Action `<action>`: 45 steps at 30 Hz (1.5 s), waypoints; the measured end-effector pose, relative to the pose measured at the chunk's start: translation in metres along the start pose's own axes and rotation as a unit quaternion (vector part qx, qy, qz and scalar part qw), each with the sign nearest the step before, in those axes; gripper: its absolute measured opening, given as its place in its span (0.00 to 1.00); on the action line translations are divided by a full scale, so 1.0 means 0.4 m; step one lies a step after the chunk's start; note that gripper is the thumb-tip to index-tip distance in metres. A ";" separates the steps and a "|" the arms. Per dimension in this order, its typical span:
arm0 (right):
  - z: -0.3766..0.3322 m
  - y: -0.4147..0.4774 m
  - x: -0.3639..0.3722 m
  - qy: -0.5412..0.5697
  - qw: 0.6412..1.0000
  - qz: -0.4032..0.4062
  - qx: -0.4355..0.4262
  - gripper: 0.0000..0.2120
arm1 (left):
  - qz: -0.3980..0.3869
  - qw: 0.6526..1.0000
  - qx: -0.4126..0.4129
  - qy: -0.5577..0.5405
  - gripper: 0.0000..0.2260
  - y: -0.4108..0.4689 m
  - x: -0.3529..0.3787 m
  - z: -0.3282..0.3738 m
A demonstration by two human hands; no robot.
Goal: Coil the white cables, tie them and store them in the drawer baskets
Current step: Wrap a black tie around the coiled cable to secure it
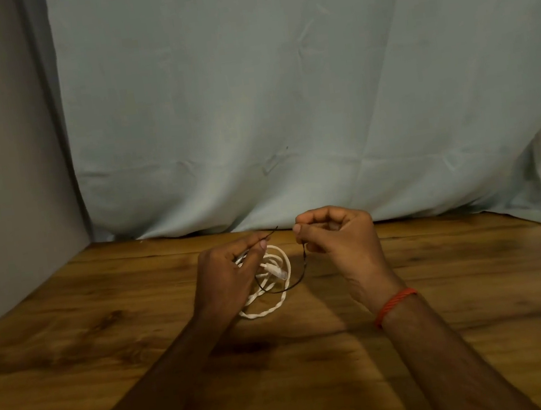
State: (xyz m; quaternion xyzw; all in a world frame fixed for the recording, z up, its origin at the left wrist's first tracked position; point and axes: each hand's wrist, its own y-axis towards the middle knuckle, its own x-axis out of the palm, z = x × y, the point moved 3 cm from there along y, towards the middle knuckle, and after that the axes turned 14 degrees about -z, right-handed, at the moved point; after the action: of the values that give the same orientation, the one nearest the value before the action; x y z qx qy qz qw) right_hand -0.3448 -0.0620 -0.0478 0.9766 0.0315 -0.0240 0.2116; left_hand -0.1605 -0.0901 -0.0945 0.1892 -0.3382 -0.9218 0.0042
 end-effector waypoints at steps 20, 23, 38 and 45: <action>0.010 0.000 0.015 -0.102 0.994 -0.014 -0.026 0.06 | -0.030 0.995 0.090 0.033 0.10 -0.006 0.009 0.032; 0.002 -0.001 0.017 -0.115 0.992 -0.013 -0.053 0.06 | -0.037 0.995 0.085 0.037 0.08 -0.004 0.010 0.023; -0.001 -0.001 0.018 -0.230 0.967 -0.020 -0.108 0.07 | -0.039 0.993 0.102 0.036 0.10 -0.004 0.010 0.027; -0.002 -0.001 0.019 -0.232 0.966 -0.008 -0.118 0.06 | -0.043 0.993 0.102 0.044 0.09 -0.004 0.010 0.026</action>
State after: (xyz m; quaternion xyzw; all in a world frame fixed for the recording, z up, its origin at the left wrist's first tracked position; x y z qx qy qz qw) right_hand -0.3374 -0.0608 -0.0476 0.9122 -0.0084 -0.2474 0.3267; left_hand -0.1678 -0.0828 -0.0896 0.2437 -0.4216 -0.8725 -0.0399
